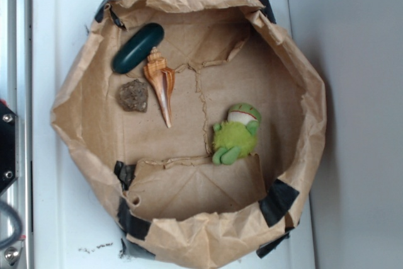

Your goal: Grab the green animal.

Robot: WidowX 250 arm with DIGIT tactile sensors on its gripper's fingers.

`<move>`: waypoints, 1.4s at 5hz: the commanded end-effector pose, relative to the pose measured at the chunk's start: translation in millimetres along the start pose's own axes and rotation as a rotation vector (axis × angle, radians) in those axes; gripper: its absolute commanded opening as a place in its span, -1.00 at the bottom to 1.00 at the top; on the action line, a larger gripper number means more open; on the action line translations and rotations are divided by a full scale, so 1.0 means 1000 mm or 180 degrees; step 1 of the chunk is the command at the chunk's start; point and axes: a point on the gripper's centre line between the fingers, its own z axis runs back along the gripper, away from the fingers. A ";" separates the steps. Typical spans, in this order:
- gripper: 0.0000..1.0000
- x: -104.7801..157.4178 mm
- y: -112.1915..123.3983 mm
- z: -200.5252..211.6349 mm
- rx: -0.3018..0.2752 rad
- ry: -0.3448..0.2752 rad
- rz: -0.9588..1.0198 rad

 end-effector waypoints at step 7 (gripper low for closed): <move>1.00 0.118 0.010 0.018 -0.0538 0.0092 0.0194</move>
